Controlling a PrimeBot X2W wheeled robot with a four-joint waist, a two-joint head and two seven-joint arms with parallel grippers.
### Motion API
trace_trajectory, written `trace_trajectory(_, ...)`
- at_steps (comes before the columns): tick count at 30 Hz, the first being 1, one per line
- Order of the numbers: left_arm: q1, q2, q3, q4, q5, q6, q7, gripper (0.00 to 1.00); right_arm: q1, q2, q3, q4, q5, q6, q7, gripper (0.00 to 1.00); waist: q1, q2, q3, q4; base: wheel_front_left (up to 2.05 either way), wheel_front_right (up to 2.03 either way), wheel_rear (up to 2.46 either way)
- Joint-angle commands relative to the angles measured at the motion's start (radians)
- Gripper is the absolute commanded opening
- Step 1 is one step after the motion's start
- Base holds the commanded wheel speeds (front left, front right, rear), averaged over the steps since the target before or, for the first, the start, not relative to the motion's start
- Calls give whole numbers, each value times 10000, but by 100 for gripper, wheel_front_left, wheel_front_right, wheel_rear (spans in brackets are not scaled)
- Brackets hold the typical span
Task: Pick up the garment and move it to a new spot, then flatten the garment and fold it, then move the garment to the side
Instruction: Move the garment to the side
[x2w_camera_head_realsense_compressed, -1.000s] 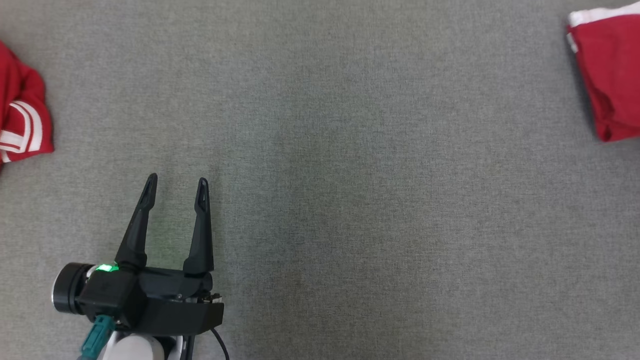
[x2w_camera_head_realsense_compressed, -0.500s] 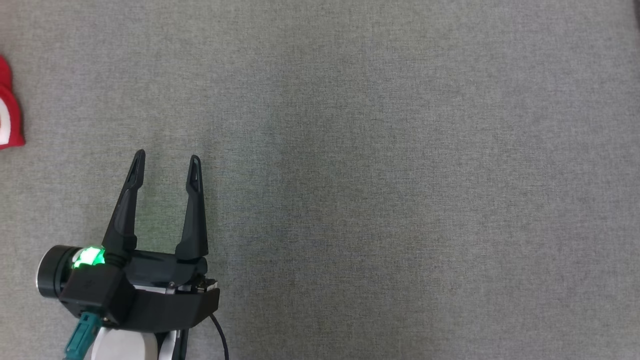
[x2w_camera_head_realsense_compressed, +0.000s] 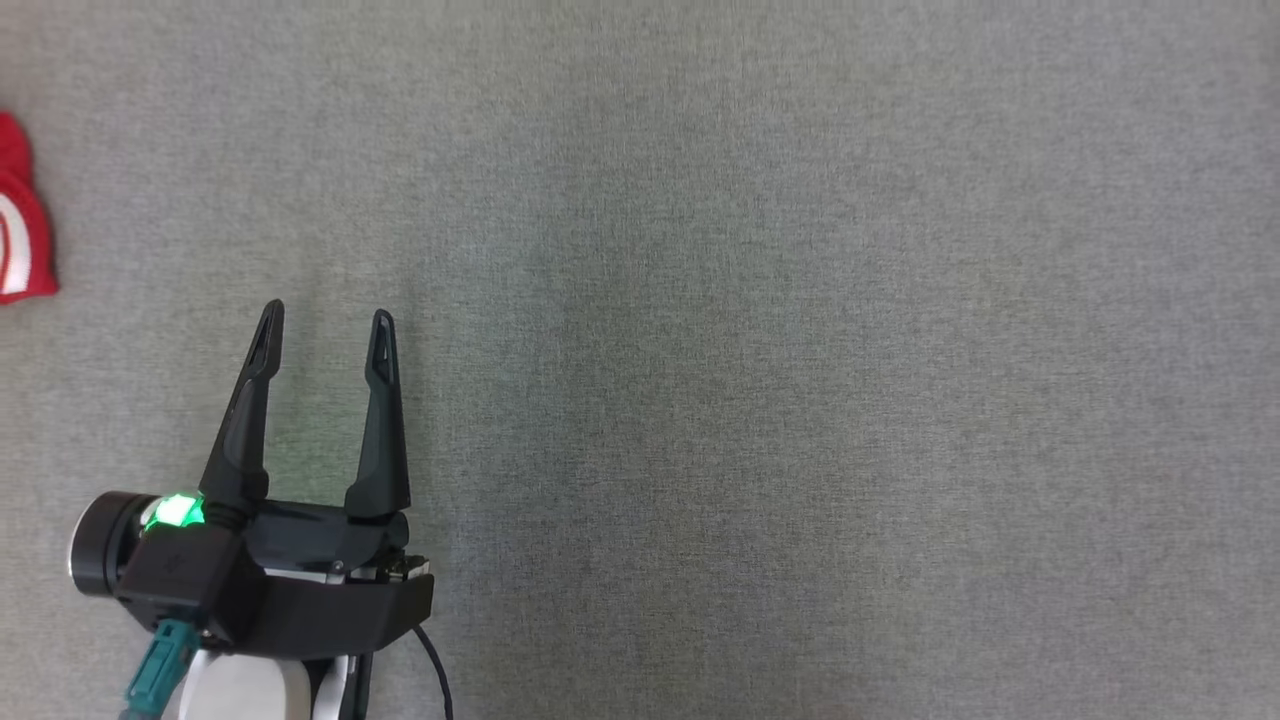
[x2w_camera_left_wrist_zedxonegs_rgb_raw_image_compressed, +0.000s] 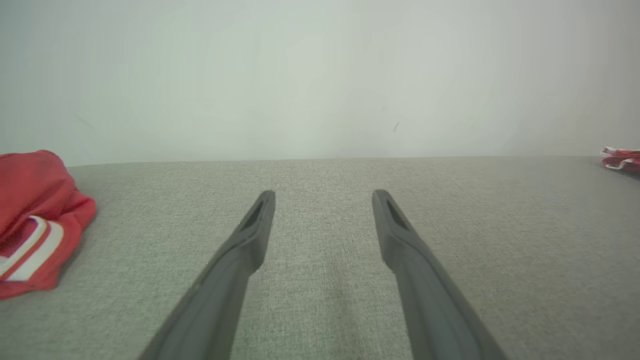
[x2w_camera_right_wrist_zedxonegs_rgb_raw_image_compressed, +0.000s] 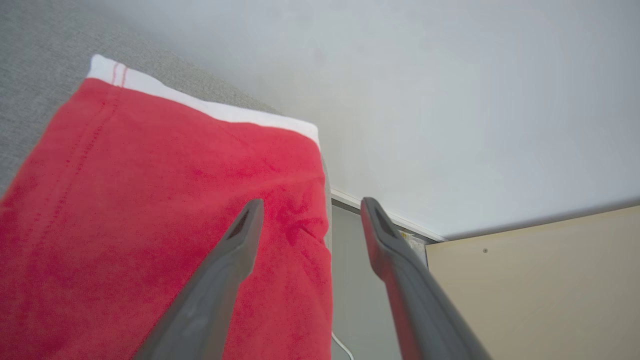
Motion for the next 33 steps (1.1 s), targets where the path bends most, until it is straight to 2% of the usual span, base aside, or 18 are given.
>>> trace_trajectory(1, 29, -3, 38, 42, -34, -54, -18, 100, 190, 99, -52, 41, 53, -28, -95, 100, -1, -1, -203, 24, 0, 0, 0)
trace_trajectory(4, 258, -3, 56, 141, -114, 6, -18, 100, 326, 384, -249, -106, 315, -28, -528, 100, -1, -1, -571, 35, 0, 0, 0)
trace_trajectory(12, 1203, -3, 192, 721, -237, 165, -17, 100, 1605, 2180, -1094, -321, 805, -28, -2599, 100, -1, -1, -2093, -126, 0, 0, 0)
trace_trajectory(16, 1649, -6, 340, 962, -238, 200, -17, 100, 2659, 3176, -1813, -499, 961, -28, -2984, 100, -1, -1, -2739, -223, 0, 0, 0)
trace_trajectory(19, 1942, -5, 449, 1081, -201, 230, -17, 100, 3573, 3954, -2769, -1110, 1038, -28, -3007, 100, -1, -1, -3130, -298, 0, 0, 0)
trace_trajectory(24, 2353, -3, 586, 1291, -144, 204, -17, 100, 5630, 5020, -4419, -2642, 19, -28, -3000, 100, -1, -1, -3719, -325, 0, 0, 0)
trace_trajectory(32, 2716, -5, 584, 1519, -89, 129, -17, 100, 8334, 6960, -6488, -4742, -1407, -27, -3000, 100, -1, -1, -4302, -139, 0, 0, 0)
trace_trajectory(33, 2716, -5, 584, 1519, -89, 129, -17, 100, 8334, 6960, -6488, -4742, -1407, -27, -3000, 100, -1, -1, -4302, -139, 0, 0, 0)
